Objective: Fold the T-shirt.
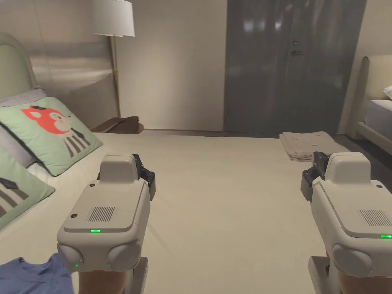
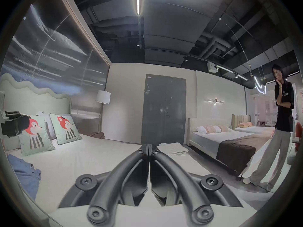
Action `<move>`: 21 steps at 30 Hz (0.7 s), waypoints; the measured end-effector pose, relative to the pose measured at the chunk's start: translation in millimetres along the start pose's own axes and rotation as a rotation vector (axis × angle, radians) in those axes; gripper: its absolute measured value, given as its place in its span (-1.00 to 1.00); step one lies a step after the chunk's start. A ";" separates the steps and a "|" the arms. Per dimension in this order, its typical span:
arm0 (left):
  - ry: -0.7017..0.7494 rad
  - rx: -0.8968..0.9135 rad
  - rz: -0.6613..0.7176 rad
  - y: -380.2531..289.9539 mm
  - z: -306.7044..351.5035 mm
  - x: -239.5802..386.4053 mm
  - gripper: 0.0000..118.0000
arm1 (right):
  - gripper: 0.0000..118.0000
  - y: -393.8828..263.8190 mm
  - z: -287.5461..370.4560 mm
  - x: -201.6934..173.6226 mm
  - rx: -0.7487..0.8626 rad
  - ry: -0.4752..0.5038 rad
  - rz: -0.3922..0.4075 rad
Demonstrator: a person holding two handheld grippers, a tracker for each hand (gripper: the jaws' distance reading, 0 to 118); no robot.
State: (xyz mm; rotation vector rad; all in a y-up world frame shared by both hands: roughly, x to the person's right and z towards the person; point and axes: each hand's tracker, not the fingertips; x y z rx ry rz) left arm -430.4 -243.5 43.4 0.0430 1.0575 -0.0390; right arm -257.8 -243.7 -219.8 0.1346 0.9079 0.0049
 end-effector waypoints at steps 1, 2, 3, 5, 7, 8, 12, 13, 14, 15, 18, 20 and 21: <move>0.031 -0.005 -0.002 1.2 4.0 -12.9 -0.99 | -1.00 -0.4 -2.7 -11.7 0.002 0.029 -0.007; 0.077 -0.011 -0.004 0.8 7.4 -26.0 -0.99 | -1.00 -0.9 -5.7 -23.7 0.000 0.061 -0.015; 0.114 -0.009 -0.005 1.1 12.5 -39.6 -0.99 | -1.00 -1.6 -8.7 -36.1 -0.002 0.101 -0.026; 0.201 -0.022 -0.014 1.0 24.0 -69.0 -0.99 | -1.00 -9.2 -20.0 -63.7 -0.008 0.175 -0.045; 0.260 -0.035 -0.014 -0.1 35.5 -95.0 -0.99 | -1.00 -11.3 -23.6 -88.5 -0.016 0.236 -0.063; 0.291 -0.043 -0.020 -0.9 41.1 -106.1 -0.99 | -1.00 -12.3 -24.8 -99.8 -0.019 0.267 -0.065; 0.352 -0.076 -0.024 -8.3 53.8 -135.5 -0.99 | -1.00 -18.3 -29.7 -130.0 -0.034 0.320 -0.069; 0.362 -0.094 -0.016 -11.0 54.4 -140.2 -0.99 | -1.00 -17.5 -28.4 -132.9 -0.040 0.333 -0.072; 0.368 -0.109 -0.013 -15.1 53.6 -143.1 -0.99 | -1.00 -19.4 -29.1 -135.2 -0.046 0.337 -0.073; 0.370 -0.123 -0.012 -18.5 52.7 -145.3 -0.99 | -1.00 -21.8 -30.1 -137.2 -0.051 0.341 -0.071; 0.361 -0.208 -0.006 -33.0 46.5 -148.4 -0.99 | -1.00 -27.2 -29.0 -142.2 -0.074 0.350 -0.063; 0.344 -0.321 0.027 -45.2 37.2 -153.8 -0.99 | -1.00 -32.6 -32.0 -142.0 -0.092 0.349 -0.061; 0.334 -0.389 0.047 -52.6 31.6 -157.2 -0.99 | -1.00 -32.2 -28.4 -140.0 -0.101 0.350 -0.062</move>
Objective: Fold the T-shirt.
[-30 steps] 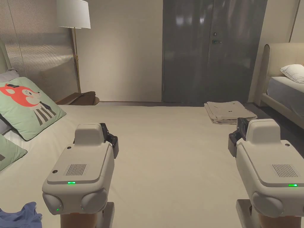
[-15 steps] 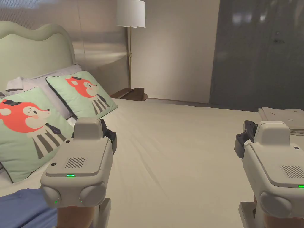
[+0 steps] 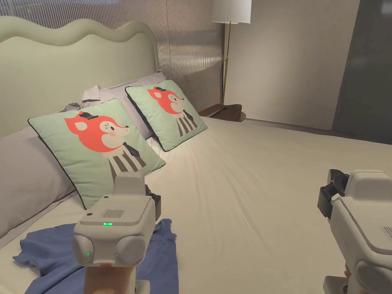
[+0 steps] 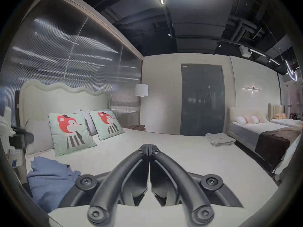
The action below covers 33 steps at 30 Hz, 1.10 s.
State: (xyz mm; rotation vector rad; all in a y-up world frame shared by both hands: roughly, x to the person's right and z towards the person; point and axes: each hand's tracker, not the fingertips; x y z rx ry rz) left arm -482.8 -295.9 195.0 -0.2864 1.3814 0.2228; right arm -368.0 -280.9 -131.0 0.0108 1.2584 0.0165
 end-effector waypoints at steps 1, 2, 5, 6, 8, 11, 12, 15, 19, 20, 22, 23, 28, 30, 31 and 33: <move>-0.003 -0.062 0.001 -6.4 -8.1 -0.6 -0.97 | -1.00 -2.3 -0.7 1.0 -0.009 0.001 -0.004; -0.004 -0.110 0.018 -13.6 -16.8 -2.3 -0.84 | -1.00 -4.9 -1.3 1.7 -0.016 0.001 -0.004; -0.033 -0.316 0.073 -34.9 -43.2 -8.1 0.69 | -1.00 -17.3 -3.9 6.2 -0.035 -0.004 0.004; -0.042 -0.375 0.098 -42.7 -52.3 -10.4 0.90 | -1.00 -19.1 -4.4 7.0 -0.041 -0.004 0.003; -0.042 -0.441 0.113 -60.7 -64.7 -11.8 0.84 | -1.00 -23.3 -3.8 9.6 -0.051 -0.007 -0.004; -0.025 -0.539 0.082 -86.7 -82.2 -10.1 0.84 | -1.00 -27.9 -4.8 11.9 -0.064 -0.015 -0.008; -0.025 -0.569 0.076 -94.4 -87.6 -9.9 0.84 | -1.00 -24.5 1.1 11.6 -0.067 -0.017 -0.009; -0.001 -0.656 0.095 -119.1 -98.1 -10.6 0.84 | -1.00 -27.8 3.1 14.2 -0.075 -0.023 -0.012; 0.008 -0.724 0.120 -146.1 -110.1 -14.4 0.83 | -1.00 -38.8 0.7 21.8 -0.091 -0.035 -0.013; 0.015 -0.729 0.111 -149.7 -111.0 -12.8 0.83 | -1.00 -33.8 6.6 21.2 -0.094 -0.038 -0.014; 0.029 -0.730 0.084 -152.3 -111.4 -9.3 0.82 | -1.00 -34.9 7.5 22.9 -0.102 -0.044 -0.016; 0.035 -0.730 0.067 -151.5 -110.5 -7.1 0.73 | -1.00 -35.6 7.8 23.7 -0.104 -0.046 -0.017; 0.107 -0.665 0.003 -136.1 -103.6 -11.6 -0.85 | -1.00 -38.4 6.3 30.6 -0.104 -0.053 -0.018; 0.141 -0.635 0.025 -129.1 -96.0 -21.4 -0.88 | -1.00 -37.5 7.2 32.4 -0.102 -0.055 -0.021; 0.089 -0.640 0.098 -124.3 -93.5 -29.4 -0.88 | -1.00 -37.0 8.2 33.3 -0.099 -0.055 -0.024; 0.078 -0.628 0.155 -113.9 -86.5 -36.1 -0.88 | -1.00 -37.4 8.4 35.3 -0.093 -0.058 -0.023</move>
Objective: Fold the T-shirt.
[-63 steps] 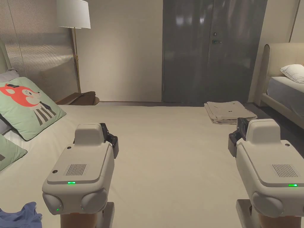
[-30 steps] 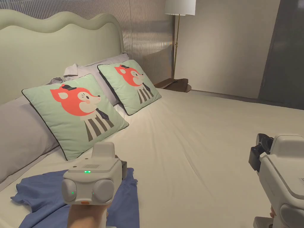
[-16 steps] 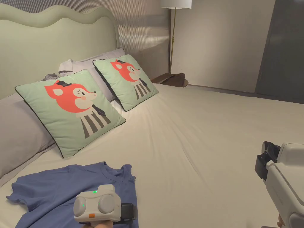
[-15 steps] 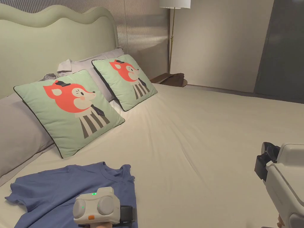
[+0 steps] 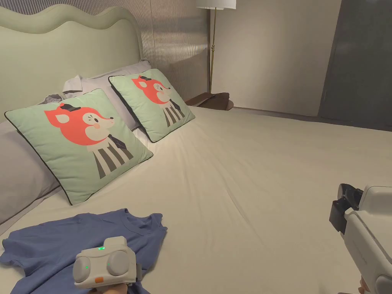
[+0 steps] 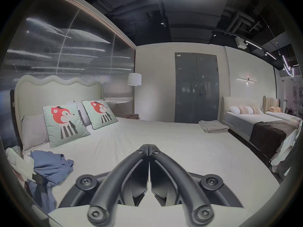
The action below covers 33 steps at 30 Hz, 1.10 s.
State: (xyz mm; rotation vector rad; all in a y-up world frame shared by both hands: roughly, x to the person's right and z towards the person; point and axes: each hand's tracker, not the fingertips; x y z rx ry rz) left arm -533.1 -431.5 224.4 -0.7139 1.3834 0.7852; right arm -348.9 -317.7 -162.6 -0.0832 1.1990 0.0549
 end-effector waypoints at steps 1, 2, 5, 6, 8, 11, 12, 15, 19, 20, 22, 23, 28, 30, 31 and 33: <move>0.014 0.028 -0.024 2.0 9.1 0.8 -0.88 | -1.00 0.8 0.7 1.0 0.002 -0.001 0.000; 0.024 0.073 -0.034 5.9 20.5 2.6 -0.88 | -1.00 2.0 1.9 2.6 0.004 -0.001 -0.002; -0.022 0.160 -0.031 24.6 46.3 8.5 -0.88 | -1.00 5.1 5.1 6.7 0.013 -0.007 0.000; -0.051 0.196 -0.027 30.7 59.0 11.4 -0.88 | -1.00 6.0 6.3 8.6 0.016 -0.010 -0.002; -0.113 0.278 -0.033 44.4 82.5 22.8 -0.88 | -1.00 12.0 14.3 13.5 0.026 -0.021 -0.010; -0.192 0.378 -0.069 58.2 115.5 49.6 -0.88 | -1.00 16.2 23.0 24.1 0.043 -0.045 -0.021; -0.231 0.399 -0.084 61.6 123.1 59.8 -0.88 | -1.00 17.5 26.5 28.1 0.047 -0.054 -0.023; -0.355 0.463 -0.124 65.4 147.0 98.4 -0.88 | -1.00 20.3 38.9 44.7 0.065 -0.089 -0.025; -0.535 0.496 -0.215 55.7 169.3 165.7 -0.88 | -1.00 24.9 62.2 72.2 0.089 -0.157 -0.019; -0.589 0.490 -0.235 50.0 174.3 184.7 -0.88 | -1.00 25.8 68.2 79.3 0.092 -0.177 -0.014; -0.669 0.480 -0.281 37.0 179.4 219.8 -0.88 | -1.00 26.9 80.9 93.8 0.097 -0.214 -0.007; -0.707 0.471 -0.316 27.8 181.9 239.9 -0.88 | -1.00 25.8 86.5 103.0 0.100 -0.235 -0.005; -0.866 0.382 -0.432 -22.2 184.1 318.2 -0.88 | -1.00 27.7 121.9 138.7 0.101 -0.342 0.005; -0.906 0.332 -0.481 -45.4 177.4 343.7 -0.88 | -1.00 26.2 134.3 152.8 0.097 -0.380 0.003; -0.918 0.304 -0.510 -58.7 173.6 355.7 -0.88 | -1.00 25.1 140.9 158.7 0.095 -0.401 0.004; -0.917 0.232 -0.568 -83.4 159.8 376.1 -0.88 | -1.00 21.9 151.3 169.2 0.088 -0.430 0.003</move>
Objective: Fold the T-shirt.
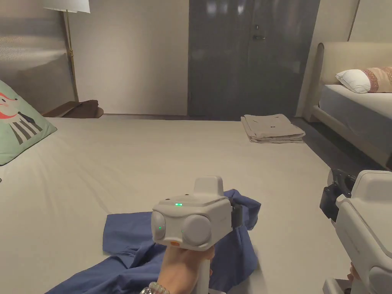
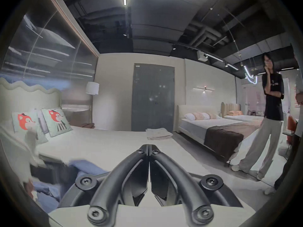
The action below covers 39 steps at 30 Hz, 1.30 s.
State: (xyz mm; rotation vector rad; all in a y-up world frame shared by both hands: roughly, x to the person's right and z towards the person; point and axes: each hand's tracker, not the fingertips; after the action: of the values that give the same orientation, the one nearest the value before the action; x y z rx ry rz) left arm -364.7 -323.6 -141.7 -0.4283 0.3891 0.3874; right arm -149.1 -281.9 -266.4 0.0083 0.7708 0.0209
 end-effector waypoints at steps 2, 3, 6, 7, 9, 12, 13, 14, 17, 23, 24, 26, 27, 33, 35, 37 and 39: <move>-0.035 -0.094 0.012 -22.8 -24.5 5.6 -0.88 | -1.00 -7.1 1.7 11.6 -0.008 -0.023 -0.005; -0.037 -0.139 0.015 -35.0 -36.0 8.5 -0.88 | -1.00 -9.6 3.3 15.9 -0.014 -0.033 -0.006; -0.039 -0.278 0.015 -72.5 -64.7 13.2 -0.88 | -1.00 -11.0 13.9 19.8 -0.030 -0.049 -0.014; -0.036 -0.319 0.017 -83.1 -71.1 14.1 -0.88 | -1.00 -12.5 15.4 19.6 -0.036 -0.052 -0.010; -0.039 -0.389 0.024 -102.6 -81.4 14.4 -0.88 | -1.00 -16.0 17.0 19.7 -0.047 -0.053 -0.008; -0.022 -0.450 -0.007 -125.8 -87.7 17.5 -0.89 | -1.00 -21.7 13.1 16.7 -0.059 -0.047 -0.010; -0.015 -0.459 -0.014 -130.5 -89.5 17.6 -0.89 | -1.00 -22.6 13.3 15.7 -0.063 -0.043 -0.010; -0.004 -0.466 -0.015 -134.8 -91.0 17.7 -0.89 | -1.00 -19.7 16.5 12.1 -0.065 -0.039 -0.009; -0.016 -0.448 -0.015 -133.4 -85.7 15.4 -0.80 | -1.00 -20.3 19.2 8.2 -0.069 -0.031 -0.005; -0.066 -0.342 0.035 -113.3 -52.0 -1.1 0.83 | -1.00 -23.3 13.8 8.9 -0.067 -0.018 -0.009; -0.041 -0.280 0.001 -105.7 -37.4 -7.5 0.83 | -1.00 -22.6 14.2 8.9 -0.064 -0.017 -0.008; 0.000 -0.172 -0.014 -90.6 -5.7 -22.4 0.83 | -1.00 -19.5 15.9 8.3 -0.059 -0.012 -0.009; 0.028 -0.109 -0.014 -81.3 11.6 -34.4 0.83 | -1.00 -18.6 16.2 7.3 -0.055 -0.010 -0.009; 0.312 0.257 0.042 -44.3 128.0 -100.3 0.83 | -1.00 -21.7 10.7 0.9 -0.039 0.015 -0.024; 0.428 0.349 0.050 -39.0 162.5 -116.7 0.83 | -1.00 -25.1 7.0 -1.4 -0.037 0.025 -0.027; 0.519 0.424 0.041 -38.2 193.3 -128.0 0.68 | -1.00 -25.5 5.3 -5.6 -0.038 0.038 -0.030; 0.616 0.480 0.039 -36.5 219.8 -128.4 -0.13 | -1.00 -27.4 3.3 -9.4 -0.037 0.050 -0.034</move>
State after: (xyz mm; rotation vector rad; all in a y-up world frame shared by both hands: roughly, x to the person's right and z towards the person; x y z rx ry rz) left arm -397.3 -287.2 110.8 -0.0575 1.0647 0.1806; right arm -153.1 -309.5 -257.9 -0.0405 0.8204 0.0034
